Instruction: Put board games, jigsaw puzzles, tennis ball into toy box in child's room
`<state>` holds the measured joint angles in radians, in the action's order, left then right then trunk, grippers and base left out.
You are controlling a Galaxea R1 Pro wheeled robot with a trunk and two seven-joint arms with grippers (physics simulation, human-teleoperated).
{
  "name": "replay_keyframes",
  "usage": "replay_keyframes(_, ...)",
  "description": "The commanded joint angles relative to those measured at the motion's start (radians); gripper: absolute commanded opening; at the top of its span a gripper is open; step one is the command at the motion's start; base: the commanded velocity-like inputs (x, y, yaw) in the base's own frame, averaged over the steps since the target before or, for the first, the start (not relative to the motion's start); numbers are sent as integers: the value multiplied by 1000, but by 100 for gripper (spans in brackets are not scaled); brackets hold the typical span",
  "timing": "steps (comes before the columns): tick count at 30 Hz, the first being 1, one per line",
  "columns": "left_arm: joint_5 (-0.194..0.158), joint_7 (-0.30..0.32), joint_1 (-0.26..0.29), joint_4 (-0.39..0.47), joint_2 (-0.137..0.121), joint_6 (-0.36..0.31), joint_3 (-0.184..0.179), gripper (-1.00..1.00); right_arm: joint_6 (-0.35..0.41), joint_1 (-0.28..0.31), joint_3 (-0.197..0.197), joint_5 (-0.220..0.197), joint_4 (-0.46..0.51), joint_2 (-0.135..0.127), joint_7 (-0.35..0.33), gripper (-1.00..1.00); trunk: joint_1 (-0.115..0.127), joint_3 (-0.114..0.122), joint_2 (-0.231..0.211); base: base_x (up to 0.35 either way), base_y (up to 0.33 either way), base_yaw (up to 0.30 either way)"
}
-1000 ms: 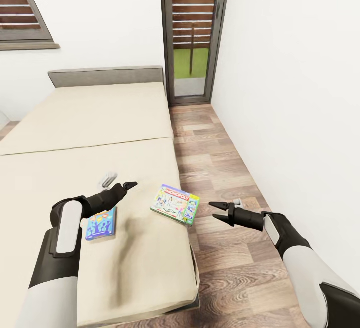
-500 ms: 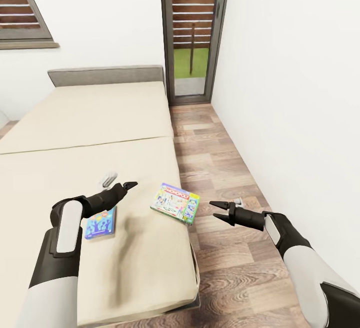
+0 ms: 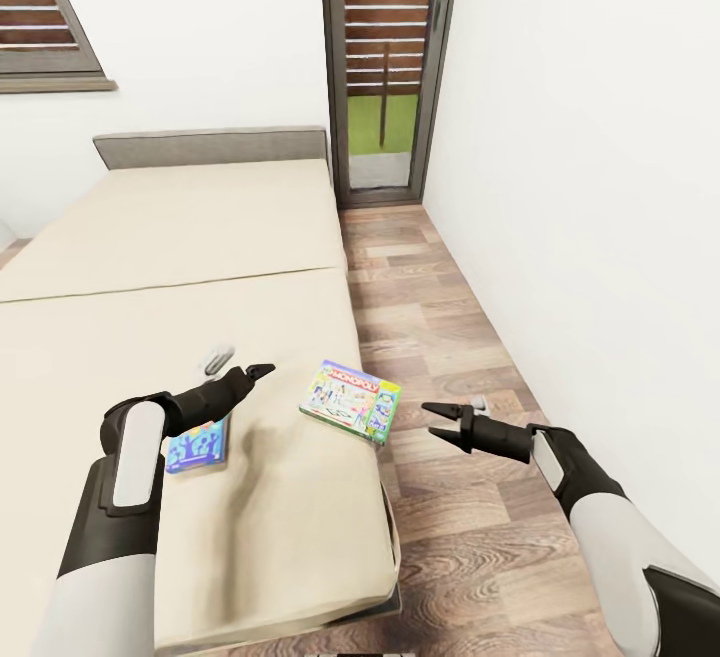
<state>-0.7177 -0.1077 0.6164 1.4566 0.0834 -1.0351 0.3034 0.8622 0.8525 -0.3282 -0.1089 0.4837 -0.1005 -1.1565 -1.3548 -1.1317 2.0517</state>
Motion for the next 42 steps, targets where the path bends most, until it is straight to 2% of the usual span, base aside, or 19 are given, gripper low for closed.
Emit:
replay_keyframes(1, -11, -10, 1, 1, 1, -5, 2, 100, 5, 1, -2, -2, 0, 0, -1, 100, 0, -1, 0, 0, 0, 0)
replay_keyframes(16, -13, -10, 0, 0, 0, -5, 2, 100, 6, -1, -2, -19, 0, -25, -77, 100, 0, 0, 0, 0, 0, 11)
replay_keyframes(25, -13, -10, 0, -1, 0, -5, 1, 100, 7, -1, -2, -21, 0, -30, -89, 100, 0, 4, 0, 0, 0, 154)
replay_keyframes(42, -13, -10, 1, -1, 0, -4, -34, 100, 8, -2, -2, -22, 0, -33, -94, 100, 0, 10, 0, 0, 0, 152)
